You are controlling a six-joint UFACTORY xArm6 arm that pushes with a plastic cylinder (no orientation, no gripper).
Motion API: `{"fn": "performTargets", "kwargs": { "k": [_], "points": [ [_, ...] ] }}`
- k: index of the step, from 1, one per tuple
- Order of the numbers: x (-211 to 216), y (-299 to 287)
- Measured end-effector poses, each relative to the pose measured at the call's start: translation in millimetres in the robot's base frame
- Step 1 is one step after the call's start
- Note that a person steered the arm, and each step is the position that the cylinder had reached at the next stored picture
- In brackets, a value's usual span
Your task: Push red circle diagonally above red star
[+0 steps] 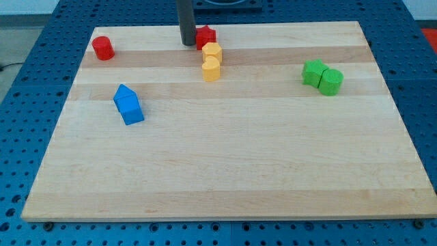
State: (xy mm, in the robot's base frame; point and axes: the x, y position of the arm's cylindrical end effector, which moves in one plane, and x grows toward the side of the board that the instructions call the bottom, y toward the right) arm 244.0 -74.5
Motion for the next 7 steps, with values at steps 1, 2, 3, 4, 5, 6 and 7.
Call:
{"fn": "performTargets", "kwargs": {
  "k": [1, 2, 3, 4, 5, 6, 7],
  "points": [
    [0.0, 13.3],
    [13.9, -2.7],
    [19.3, -39.3],
    [19.3, -73.7],
    [23.2, -108.6],
    [54.3, -145.2],
    [68.2, -157.1]
  ]
}}
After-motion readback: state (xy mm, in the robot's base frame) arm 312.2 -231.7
